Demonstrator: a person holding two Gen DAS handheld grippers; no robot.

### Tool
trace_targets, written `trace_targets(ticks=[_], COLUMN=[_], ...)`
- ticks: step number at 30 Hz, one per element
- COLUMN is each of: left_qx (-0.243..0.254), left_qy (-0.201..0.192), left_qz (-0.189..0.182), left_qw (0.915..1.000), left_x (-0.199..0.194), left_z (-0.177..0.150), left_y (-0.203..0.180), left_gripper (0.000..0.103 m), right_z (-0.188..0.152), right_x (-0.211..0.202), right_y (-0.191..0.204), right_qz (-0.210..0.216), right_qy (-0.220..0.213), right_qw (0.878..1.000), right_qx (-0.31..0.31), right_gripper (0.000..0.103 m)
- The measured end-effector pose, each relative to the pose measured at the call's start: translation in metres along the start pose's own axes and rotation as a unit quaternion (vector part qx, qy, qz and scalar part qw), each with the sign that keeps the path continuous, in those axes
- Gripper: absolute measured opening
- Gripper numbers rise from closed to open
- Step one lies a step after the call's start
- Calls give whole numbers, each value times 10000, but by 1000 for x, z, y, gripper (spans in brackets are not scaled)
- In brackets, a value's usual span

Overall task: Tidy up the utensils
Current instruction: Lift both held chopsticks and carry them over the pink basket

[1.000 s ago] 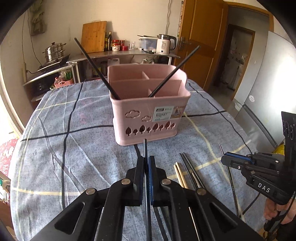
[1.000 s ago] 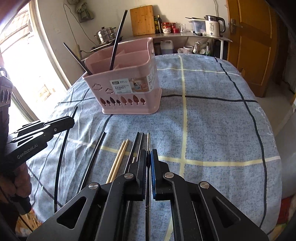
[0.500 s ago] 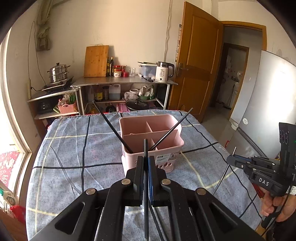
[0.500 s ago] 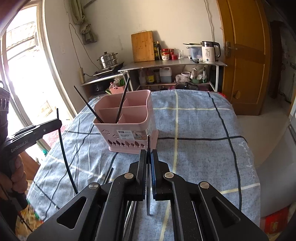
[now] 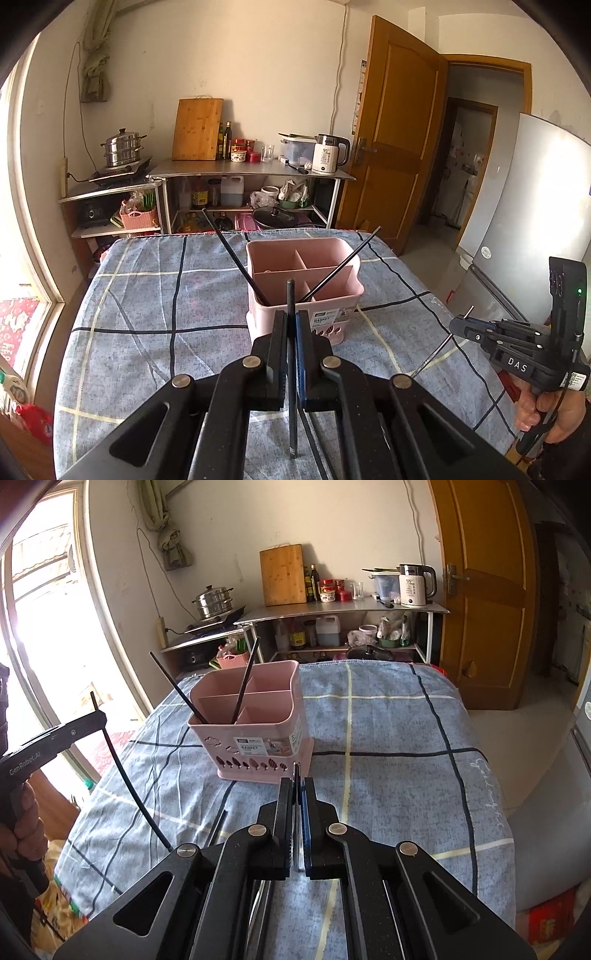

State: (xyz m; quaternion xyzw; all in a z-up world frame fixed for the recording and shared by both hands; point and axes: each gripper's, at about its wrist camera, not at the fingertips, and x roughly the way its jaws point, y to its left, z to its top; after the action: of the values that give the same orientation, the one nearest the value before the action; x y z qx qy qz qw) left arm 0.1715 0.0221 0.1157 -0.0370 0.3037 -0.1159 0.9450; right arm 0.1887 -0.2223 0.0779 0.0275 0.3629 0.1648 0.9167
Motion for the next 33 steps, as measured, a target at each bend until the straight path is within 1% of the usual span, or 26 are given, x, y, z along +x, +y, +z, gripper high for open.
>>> trace_targets(ticks=[6,9,17,27,33], left_qx=[9,-21,-119,-288,-281], left_qy=[62,20,-124,23,-32], left_qz=[-20,-16,-170,-273,-278], left_qw=[10000,10000,9997,9992,9992], left_x=[-13,-19,-35,-22,-15], left_z=[-1,1,9,9,29], left_y=[-1,0,-1,1,3], left_gripper=[4,4,4,4,4], right_z=[0,3,8,8,22], right_x=[-6,-12,-33,-25,-19], right_y=[1,4,14,25,32], right_qz=[-8,1,66,151,233], right_qy=[-46,-129,-349,-298,-357], right_qw=[10000,9999,9993,9994,9990], right_qx=[-12,-37,-70,-68,-92], right_gripper=[4,4,4,4,4])
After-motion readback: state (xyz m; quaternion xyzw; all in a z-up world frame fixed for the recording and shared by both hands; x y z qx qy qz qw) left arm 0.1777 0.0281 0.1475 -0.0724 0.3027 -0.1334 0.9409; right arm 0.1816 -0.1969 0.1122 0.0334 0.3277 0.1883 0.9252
